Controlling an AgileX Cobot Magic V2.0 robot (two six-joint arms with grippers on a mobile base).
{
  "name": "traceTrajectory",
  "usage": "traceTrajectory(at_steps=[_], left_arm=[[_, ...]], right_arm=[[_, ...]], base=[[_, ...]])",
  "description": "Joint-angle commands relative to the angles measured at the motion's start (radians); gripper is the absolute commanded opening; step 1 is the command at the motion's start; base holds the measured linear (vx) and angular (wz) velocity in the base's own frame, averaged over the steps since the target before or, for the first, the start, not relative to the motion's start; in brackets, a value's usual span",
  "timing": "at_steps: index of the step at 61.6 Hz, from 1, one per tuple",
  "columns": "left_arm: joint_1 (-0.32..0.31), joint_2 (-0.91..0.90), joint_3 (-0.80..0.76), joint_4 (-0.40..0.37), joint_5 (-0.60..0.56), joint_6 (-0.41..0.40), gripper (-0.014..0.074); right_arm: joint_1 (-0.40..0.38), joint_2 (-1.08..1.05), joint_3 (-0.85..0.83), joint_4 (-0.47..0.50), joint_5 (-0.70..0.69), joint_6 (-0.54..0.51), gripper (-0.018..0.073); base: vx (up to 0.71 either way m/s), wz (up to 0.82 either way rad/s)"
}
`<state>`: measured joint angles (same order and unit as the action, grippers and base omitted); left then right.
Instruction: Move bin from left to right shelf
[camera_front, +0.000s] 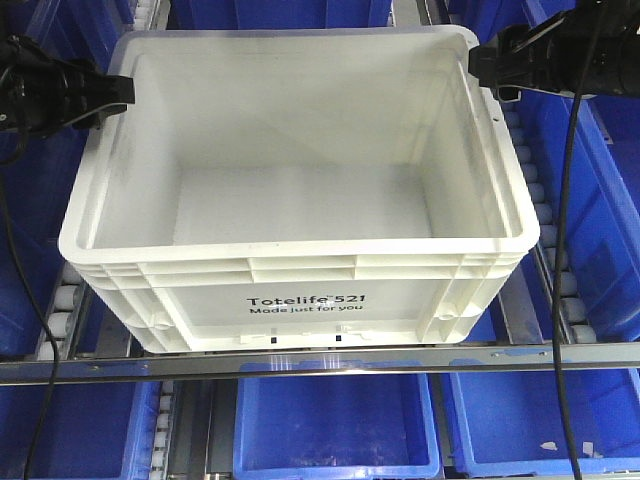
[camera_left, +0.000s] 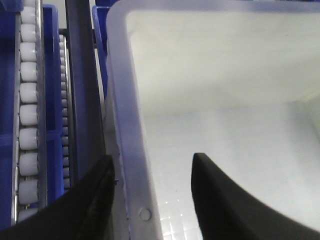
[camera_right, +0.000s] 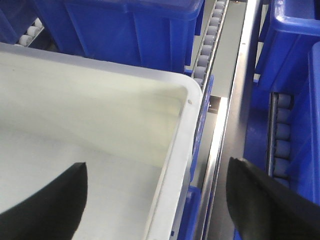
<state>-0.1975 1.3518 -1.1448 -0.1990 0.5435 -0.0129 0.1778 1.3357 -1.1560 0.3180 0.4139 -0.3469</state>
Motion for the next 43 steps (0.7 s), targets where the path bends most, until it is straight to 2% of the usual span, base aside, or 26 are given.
traceTrajectory(at_steps=[1,9,14,28,31,43], left_arm=[[-0.004,-0.051,-0.032,0.016,-0.089,0.001,0.0348],[-0.005,-0.09,-0.002,0.069,-0.104,0.001,0.0348],[-0.005,-0.141,0.066,0.09,-0.157,0.001,0.0347],[-0.005,-0.362,0.378,0.097,-0.4,0.002,0.0347],[-0.005,-0.425,0.449,0.097,-0.451,0.025,0.0347],[-0.005,-0.728,0.668,0.097,-0.506,0.093,0.0347]], right_arm=[[-0.004,-0.035,-0.033,0.002,-0.053,0.004,0.0563],[-0.004,-0.052,-0.028,0.002,-0.032,0.022,0.0563],[-0.004,-0.077,0.013,0.002,-0.062,0.022,0.0563],[-0.004,-0.251,0.291,0.002,-0.327,0.012,0.0563],[-0.004,-0.304,0.355,0.002,-0.385,-0.004,0.0563],[-0.004,-0.542,0.59,0.002,-0.558,-0.045,0.0563]], base=[[0.0,0.0],[0.0,0.0],[0.0,0.0],[0.0,0.0],[0.0,0.0],[0.0,0.0]])
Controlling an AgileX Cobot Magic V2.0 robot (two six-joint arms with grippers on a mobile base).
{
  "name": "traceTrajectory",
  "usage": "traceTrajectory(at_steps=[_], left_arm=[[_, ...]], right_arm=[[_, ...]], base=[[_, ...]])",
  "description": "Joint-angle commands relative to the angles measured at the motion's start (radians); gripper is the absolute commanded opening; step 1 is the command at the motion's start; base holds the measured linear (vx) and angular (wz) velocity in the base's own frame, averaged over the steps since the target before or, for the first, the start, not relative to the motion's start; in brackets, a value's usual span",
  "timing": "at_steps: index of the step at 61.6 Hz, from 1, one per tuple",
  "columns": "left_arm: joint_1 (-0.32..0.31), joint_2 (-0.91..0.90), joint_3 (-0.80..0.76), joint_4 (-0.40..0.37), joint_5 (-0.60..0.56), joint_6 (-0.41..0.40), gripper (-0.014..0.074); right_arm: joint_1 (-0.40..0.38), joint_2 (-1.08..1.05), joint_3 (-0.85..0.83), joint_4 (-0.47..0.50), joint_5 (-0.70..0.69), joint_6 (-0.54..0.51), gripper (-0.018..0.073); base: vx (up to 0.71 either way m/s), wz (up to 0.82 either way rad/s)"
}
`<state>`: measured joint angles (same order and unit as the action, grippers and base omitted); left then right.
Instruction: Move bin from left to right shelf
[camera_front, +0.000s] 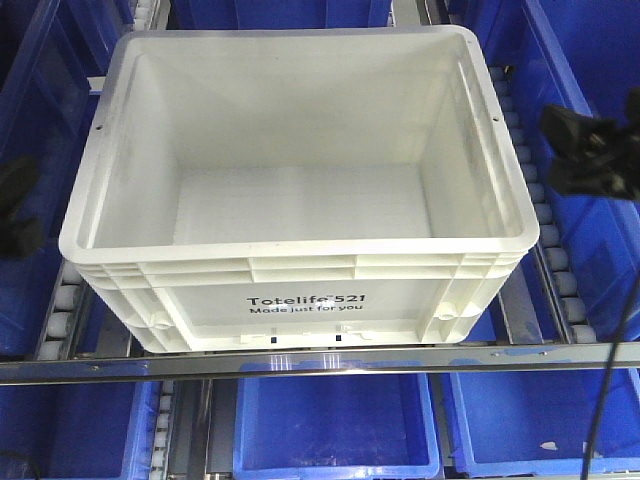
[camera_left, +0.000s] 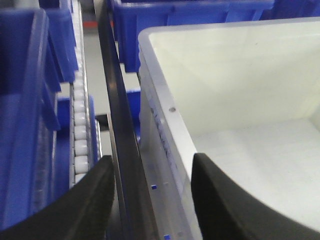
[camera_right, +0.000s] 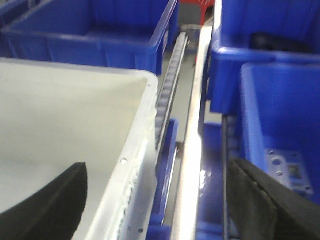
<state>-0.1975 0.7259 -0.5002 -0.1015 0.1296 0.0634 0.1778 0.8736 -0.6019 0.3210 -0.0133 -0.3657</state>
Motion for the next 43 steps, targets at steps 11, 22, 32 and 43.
traceTrajectory(at_steps=[11,22,32,43], left_arm=[[-0.005,-0.351,0.134,0.025,-0.045,0.03,0.0347],[-0.005,-0.463,0.152,0.046,-0.044,0.028,0.0347],[-0.005,-0.458,0.152,0.04,-0.024,0.021,0.0347],[-0.005,-0.458,0.152,0.039,-0.025,0.02,0.0347]], right_arm=[[-0.004,-0.337,0.19,-0.002,-0.158,-0.079,0.0563],[-0.004,-0.522,0.285,-0.001,-0.152,-0.127,0.0563],[-0.004,-0.567,0.324,0.0,-0.141,-0.127,0.0563],[-0.004,-0.566,0.324,0.0,-0.137,-0.127,0.0561]], base=[[0.0,0.0],[0.0,0.0],[0.0,0.0],[0.0,0.0]])
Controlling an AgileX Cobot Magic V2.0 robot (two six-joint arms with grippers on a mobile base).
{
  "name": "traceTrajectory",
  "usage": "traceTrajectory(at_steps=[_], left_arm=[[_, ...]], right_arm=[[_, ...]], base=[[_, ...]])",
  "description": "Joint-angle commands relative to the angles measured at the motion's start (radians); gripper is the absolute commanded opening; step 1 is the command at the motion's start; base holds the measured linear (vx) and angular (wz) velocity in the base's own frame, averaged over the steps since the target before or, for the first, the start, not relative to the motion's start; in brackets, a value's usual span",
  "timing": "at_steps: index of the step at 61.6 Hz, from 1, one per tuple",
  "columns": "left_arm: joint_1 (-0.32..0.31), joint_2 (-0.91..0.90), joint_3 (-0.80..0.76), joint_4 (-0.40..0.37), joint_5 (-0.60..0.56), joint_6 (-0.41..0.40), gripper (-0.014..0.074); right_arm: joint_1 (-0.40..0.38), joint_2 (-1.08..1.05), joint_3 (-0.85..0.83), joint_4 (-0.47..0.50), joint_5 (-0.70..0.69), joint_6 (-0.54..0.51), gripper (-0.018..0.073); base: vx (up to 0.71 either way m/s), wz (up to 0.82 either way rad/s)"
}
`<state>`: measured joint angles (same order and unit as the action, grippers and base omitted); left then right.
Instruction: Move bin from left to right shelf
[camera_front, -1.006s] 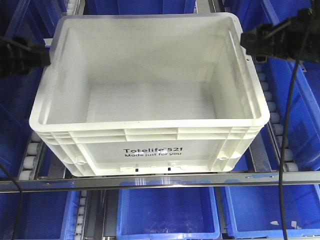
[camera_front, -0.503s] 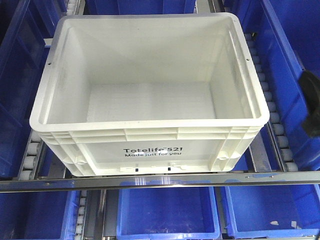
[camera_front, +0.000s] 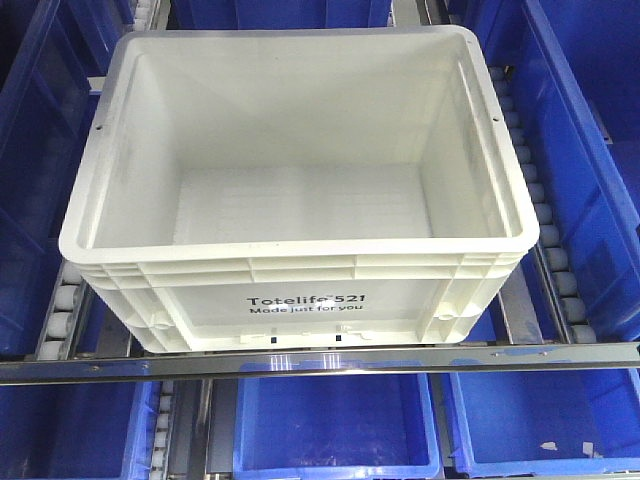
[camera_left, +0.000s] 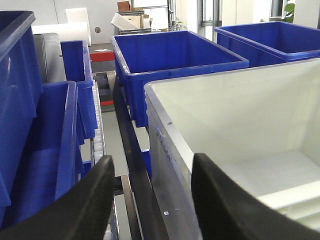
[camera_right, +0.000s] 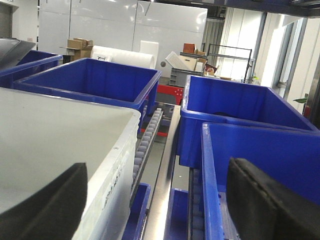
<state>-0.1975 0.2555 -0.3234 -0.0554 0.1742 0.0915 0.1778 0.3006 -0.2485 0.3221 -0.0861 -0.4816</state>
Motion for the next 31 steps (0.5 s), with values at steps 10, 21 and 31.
traceTrajectory(at_steps=[10,21,31], left_arm=[[-0.005,0.013,-0.025,-0.007,-0.07,-0.008,0.0201],[-0.005,0.013,-0.025,-0.005,-0.07,-0.008,-0.001],[-0.005,0.013,-0.025,-0.005,-0.063,-0.008,-0.001]], right_arm=[[-0.004,0.007,-0.03,-0.002,-0.065,-0.012,0.0426],[-0.004,0.007,-0.03,0.003,-0.056,-0.007,-0.0014],[-0.004,0.007,-0.03,0.005,0.007,0.008,-0.0009]], base=[[0.0,0.0],[0.0,0.0],[0.0,0.0]])
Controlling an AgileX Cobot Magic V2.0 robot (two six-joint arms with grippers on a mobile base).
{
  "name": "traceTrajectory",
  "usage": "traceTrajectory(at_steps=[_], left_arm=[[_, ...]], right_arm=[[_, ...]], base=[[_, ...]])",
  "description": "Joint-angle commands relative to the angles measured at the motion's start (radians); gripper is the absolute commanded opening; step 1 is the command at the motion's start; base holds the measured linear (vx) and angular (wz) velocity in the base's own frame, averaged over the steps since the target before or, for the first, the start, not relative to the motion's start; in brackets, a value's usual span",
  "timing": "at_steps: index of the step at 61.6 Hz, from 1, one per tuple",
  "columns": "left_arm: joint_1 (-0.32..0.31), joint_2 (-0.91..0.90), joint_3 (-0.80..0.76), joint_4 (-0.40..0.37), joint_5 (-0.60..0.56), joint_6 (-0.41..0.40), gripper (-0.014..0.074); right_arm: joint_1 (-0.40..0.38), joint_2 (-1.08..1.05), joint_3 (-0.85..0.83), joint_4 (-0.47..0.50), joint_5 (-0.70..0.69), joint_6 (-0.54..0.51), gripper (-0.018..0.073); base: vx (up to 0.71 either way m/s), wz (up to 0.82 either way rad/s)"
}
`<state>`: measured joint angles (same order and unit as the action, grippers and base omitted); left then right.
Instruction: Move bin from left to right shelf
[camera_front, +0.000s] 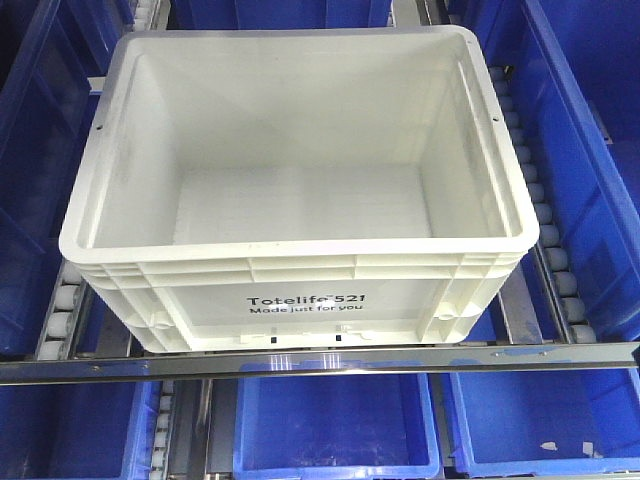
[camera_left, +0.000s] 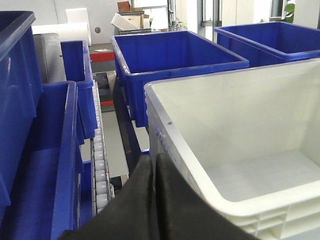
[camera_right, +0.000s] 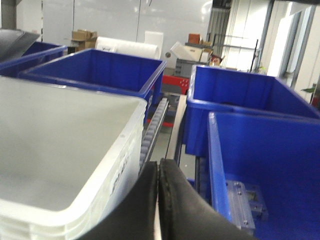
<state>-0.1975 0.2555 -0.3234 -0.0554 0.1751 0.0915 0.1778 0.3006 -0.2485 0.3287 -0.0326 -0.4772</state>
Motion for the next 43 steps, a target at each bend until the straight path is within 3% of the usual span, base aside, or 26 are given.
traceTrajectory(at_steps=[1,43], left_arm=[[-0.005,0.013,-0.025,-0.005,-0.063,-0.008,-0.001],[-0.005,-0.021,-0.002,-0.006,-0.049,-0.007,-0.0009]], right_arm=[[-0.004,0.007,-0.03,-0.001,-0.044,0.004,-0.0008],[-0.004,0.007,-0.03,-0.001,-0.042,0.004,-0.0007]], base=[[0.0,0.0],[0.0,0.0]])
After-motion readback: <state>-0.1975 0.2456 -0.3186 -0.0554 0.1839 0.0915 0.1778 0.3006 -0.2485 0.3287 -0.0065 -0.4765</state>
